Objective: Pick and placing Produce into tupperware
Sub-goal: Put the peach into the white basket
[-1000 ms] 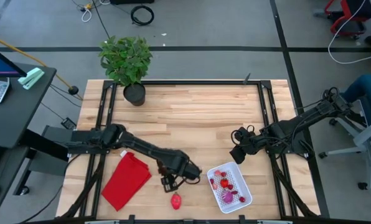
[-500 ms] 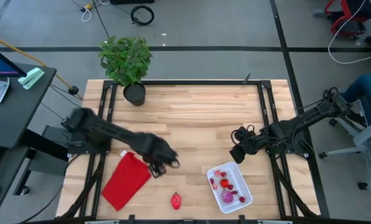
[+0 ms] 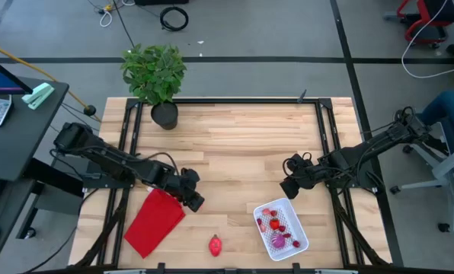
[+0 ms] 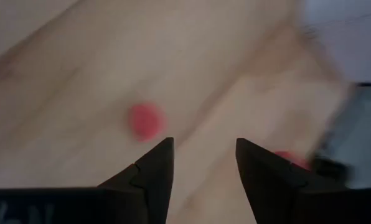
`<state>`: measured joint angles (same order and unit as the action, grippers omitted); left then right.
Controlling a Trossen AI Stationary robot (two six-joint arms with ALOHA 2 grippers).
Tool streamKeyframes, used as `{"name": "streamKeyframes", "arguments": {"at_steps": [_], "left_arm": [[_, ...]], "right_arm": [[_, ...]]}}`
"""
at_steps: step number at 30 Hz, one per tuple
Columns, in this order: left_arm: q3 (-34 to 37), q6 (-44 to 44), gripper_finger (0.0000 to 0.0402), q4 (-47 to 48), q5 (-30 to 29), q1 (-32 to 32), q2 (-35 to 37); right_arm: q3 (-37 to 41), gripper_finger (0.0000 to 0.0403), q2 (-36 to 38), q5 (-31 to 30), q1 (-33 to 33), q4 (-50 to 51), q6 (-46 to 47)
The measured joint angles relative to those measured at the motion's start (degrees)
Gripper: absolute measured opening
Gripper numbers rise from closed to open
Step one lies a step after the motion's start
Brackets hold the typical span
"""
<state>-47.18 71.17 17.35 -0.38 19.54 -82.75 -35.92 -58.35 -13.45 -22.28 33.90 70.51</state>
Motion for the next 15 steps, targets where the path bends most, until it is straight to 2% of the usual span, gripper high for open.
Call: {"name": "streamKeyframes", "arguments": {"at_steps": [10,15], "left_arm": [[0.02,0.47,0.0146,-0.07,-0.11,0.71,-8.25],[0.02,1.79,0.0165,-0.24,-0.05,0.50,-10.20]], "right_arm": [[0.00,0.0160,0.00,-4.32,0.00,-1.88,0.10],[0.00,0.0160,0.00,-4.42,0.00,-2.24,0.10]]}}
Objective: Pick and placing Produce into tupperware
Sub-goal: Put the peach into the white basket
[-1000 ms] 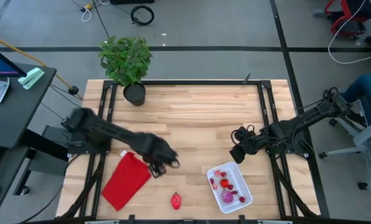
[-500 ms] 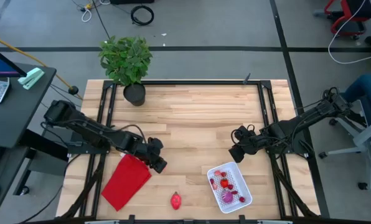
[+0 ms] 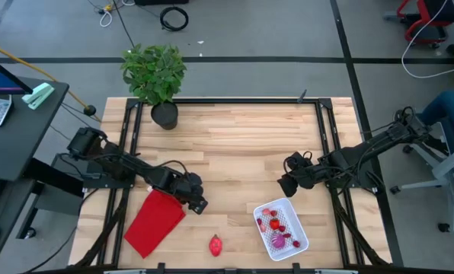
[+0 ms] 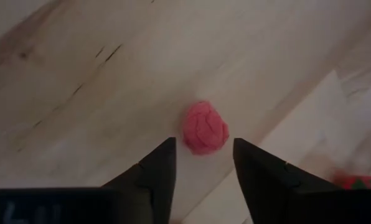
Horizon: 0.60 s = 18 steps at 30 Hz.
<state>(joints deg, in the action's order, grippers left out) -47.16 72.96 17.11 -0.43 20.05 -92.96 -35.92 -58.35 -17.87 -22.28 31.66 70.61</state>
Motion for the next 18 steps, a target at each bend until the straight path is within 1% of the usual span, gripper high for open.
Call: {"name": "streamKeyframes", "arguments": {"at_steps": [6,9,12,18], "left_arm": [[0.00,-0.05,0.0226,0.28,-0.49,0.03,-0.06],[0.00,-0.08,0.0246,0.28,-1.73,0.01,-0.06],[0.00,-0.06,0.0251,0.28,-2.72,0.01,-0.06],[0.00,-0.06,0.0235,0.28,-2.84,0.01,-0.06]], "right_arm": [[0.00,0.0160,0.00,-0.12,0.00,-0.06,0.31],[0.00,0.0160,0.00,-0.13,0.00,-0.04,0.33],[0.00,0.0160,0.00,-0.12,0.00,-0.04,0.35],[0.00,0.0160,0.00,-0.13,0.00,-0.04,0.39]]}}
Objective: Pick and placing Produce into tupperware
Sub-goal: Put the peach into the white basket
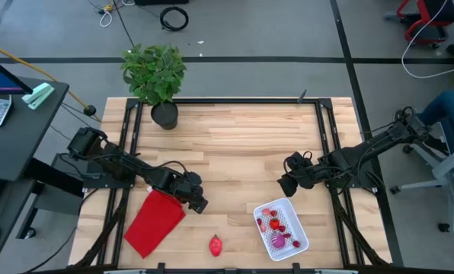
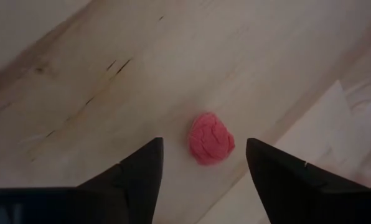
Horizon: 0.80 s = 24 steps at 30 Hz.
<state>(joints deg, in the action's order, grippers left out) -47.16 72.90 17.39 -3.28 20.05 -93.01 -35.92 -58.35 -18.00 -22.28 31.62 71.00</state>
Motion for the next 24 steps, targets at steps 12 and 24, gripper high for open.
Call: {"name": "streamKeyframes", "arguments": {"at_steps": [12,24], "left_arm": [[-0.02,1.36,0.0232,-1.22,-1.67,0.04,-0.02],[-0.04,4.25,0.0231,-1.29,-3.20,0.44,-0.16]], "right_arm": [[0.00,0.0160,0.00,0.00,0.02,0.00,0.00],[0.00,0.0160,0.00,0.01,0.01,0.00,-0.09]]}}
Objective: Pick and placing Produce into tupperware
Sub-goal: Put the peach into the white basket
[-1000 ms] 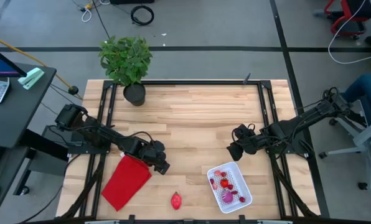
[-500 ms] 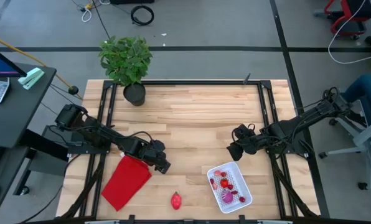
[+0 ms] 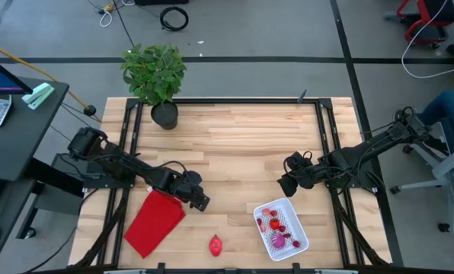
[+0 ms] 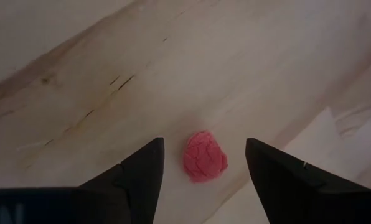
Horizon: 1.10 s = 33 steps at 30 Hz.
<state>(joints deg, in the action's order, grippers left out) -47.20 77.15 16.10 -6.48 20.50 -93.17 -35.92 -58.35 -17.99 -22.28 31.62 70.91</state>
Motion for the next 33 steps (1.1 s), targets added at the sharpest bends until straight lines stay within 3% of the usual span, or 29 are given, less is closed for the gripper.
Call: {"name": "streamKeyframes", "arguments": {"at_steps": [7,19,23,33], "left_arm": [[-0.32,3.38,0.0231,-1.62,-1.42,2.61,-3.80],[-1.73,6.54,0.0223,-2.16,-1.64,2.82,-4.32],[-1.73,6.68,0.0186,-1.56,-1.60,2.82,-4.35],[-1.70,6.81,0.0048,-3.04,-1.12,2.92,-4.55]], "right_arm": [[0.00,0.0160,0.00,0.01,0.01,0.04,-0.28],[0.00,0.0160,0.00,-0.01,0.02,0.04,-0.52],[0.00,0.0160,0.00,-0.01,0.02,0.04,-0.55],[0.00,0.0160,0.00,-0.01,0.02,0.04,-0.55]]}}
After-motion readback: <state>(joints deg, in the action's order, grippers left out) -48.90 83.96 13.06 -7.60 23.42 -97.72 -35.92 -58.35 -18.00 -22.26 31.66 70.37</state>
